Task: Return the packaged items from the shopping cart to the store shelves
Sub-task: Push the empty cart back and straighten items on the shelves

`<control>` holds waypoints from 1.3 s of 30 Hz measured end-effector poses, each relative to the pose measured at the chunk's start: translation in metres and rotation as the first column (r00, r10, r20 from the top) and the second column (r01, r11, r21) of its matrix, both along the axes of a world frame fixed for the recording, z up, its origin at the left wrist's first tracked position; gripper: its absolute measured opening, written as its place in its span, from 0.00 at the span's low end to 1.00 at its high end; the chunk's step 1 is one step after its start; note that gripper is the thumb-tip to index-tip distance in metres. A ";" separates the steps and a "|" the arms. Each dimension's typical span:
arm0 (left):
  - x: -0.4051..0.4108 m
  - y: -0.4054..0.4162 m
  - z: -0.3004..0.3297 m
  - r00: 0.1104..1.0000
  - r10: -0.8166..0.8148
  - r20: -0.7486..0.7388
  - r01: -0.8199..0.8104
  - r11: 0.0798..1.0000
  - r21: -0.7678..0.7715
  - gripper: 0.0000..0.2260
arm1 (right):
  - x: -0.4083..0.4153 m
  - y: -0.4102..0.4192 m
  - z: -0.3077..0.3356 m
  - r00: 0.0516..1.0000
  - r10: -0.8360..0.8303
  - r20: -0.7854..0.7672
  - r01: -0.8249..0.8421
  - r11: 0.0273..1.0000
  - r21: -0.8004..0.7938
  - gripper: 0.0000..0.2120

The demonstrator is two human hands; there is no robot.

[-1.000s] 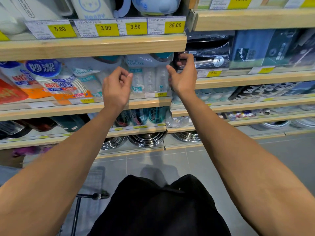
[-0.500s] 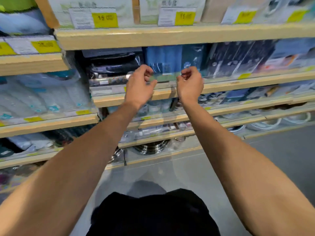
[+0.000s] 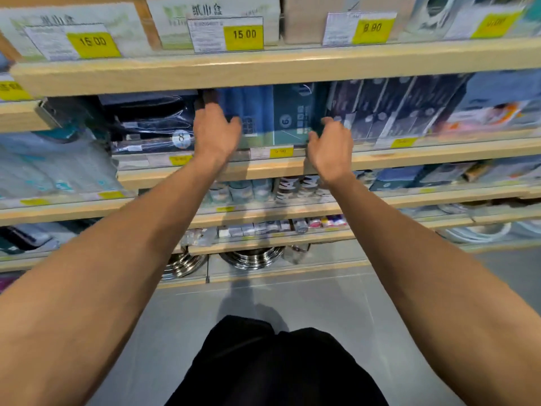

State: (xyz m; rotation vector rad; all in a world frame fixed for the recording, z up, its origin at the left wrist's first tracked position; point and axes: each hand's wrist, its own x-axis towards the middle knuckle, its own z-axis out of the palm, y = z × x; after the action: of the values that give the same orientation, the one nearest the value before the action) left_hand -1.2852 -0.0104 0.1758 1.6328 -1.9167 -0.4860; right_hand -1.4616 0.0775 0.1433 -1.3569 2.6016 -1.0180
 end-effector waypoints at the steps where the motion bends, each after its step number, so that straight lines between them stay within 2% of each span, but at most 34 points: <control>1: -0.001 -0.004 0.005 1.000 -0.002 0.020 0.002 1.000 0.015 0.10 | -0.002 -0.001 0.001 1.000 0.000 0.019 0.000 1.000 -0.005 0.13; 2: -0.003 -0.011 0.009 0.999 -0.007 0.040 0.006 0.999 0.032 0.09 | -0.004 -0.003 0.001 0.999 0.001 0.036 -0.001 1.000 -0.013 0.11; 4: -0.006 -0.022 0.016 0.996 0.008 0.093 -0.015 0.997 0.069 0.14 | -0.009 -0.006 0.000 0.999 -0.002 0.050 0.004 0.999 -0.032 0.09; 8: -0.016 -0.036 0.026 0.969 -0.083 0.232 0.057 0.991 0.119 0.13 | -0.015 -0.011 -0.005 0.998 -0.019 0.058 0.020 1.000 -0.023 0.11; 11: -0.022 -0.045 0.027 0.966 -0.116 0.230 0.074 0.980 0.183 0.10 | -0.014 -0.013 -0.008 0.998 -0.005 0.055 0.006 1.000 -0.021 0.11; 14: -0.028 -0.054 0.019 0.956 -0.158 0.248 0.083 0.954 0.288 0.16 | -0.014 -0.014 -0.011 0.998 0.026 0.060 -0.028 0.999 0.040 0.12; 17: -0.026 -0.051 0.016 0.940 -0.169 0.296 0.090 0.961 0.262 0.15 | -0.015 -0.017 -0.009 0.999 0.029 0.043 -0.033 0.994 0.105 0.15; 20: -0.027 -0.036 0.010 0.956 -0.123 0.268 0.075 0.980 0.185 0.14 | -0.012 -0.022 -0.009 0.999 0.035 0.015 -0.037 0.983 0.177 0.12; 22: -0.023 -0.029 0.002 0.982 -0.056 0.180 0.044 0.997 0.067 0.18 | -0.006 -0.026 -0.011 0.998 0.049 -0.035 -0.041 0.980 0.195 0.09; 24: -0.017 -0.017 -0.005 0.996 -0.028 0.079 0.032 0.998 -0.052 0.21 | -0.001 -0.026 -0.015 0.995 0.055 -0.081 -0.040 0.984 0.174 0.10; 27: -0.009 -0.003 -0.019 1.000 -0.004 0.027 0.007 0.992 -0.126 0.07 | 0.000 -0.025 -0.020 0.995 0.039 -0.093 -0.029 0.993 0.111 0.14; 28: -0.007 0.003 -0.024 1.000 0.023 -0.011 -0.024 0.987 -0.158 0.06 | 0.000 -0.025 -0.021 0.995 0.036 -0.094 -0.028 0.995 0.092 0.14; 32: 0.005 0.011 -0.058 0.992 0.037 -0.121 -0.071 0.955 -0.290 0.16 | 0.007 -0.027 -0.021 0.993 0.075 -0.094 -0.067 0.994 0.089 0.13; 33: 0.008 0.009 -0.065 0.994 0.000 -0.113 -0.034 0.953 -0.301 0.14 | 0.010 -0.028 -0.021 0.992 0.097 -0.086 -0.087 0.990 0.112 0.13; 35: 0.014 0.005 -0.069 0.998 -0.060 0.012 0.061 0.961 -0.271 0.07 | 0.017 -0.030 -0.020 0.986 0.137 -0.094 -0.120 0.979 0.164 0.14; 37: 0.013 0.000 -0.066 0.978 -0.120 0.172 0.153 0.968 -0.199 0.12 | 0.020 -0.032 -0.019 0.982 0.157 -0.104 -0.135 0.971 0.198 0.15; 39: 0.013 -0.003 -0.059 0.953 -0.162 0.256 0.200 0.971 -0.132 0.16 | 0.026 -0.036 -0.020 0.977 0.177 -0.123 -0.145 0.963 0.228 0.15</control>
State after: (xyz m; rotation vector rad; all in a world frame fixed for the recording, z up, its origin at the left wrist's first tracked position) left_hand -1.2724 -0.0135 0.1170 1.4779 -2.2389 -0.2044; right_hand -1.4360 0.0420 0.1232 -1.6040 2.5520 -0.6139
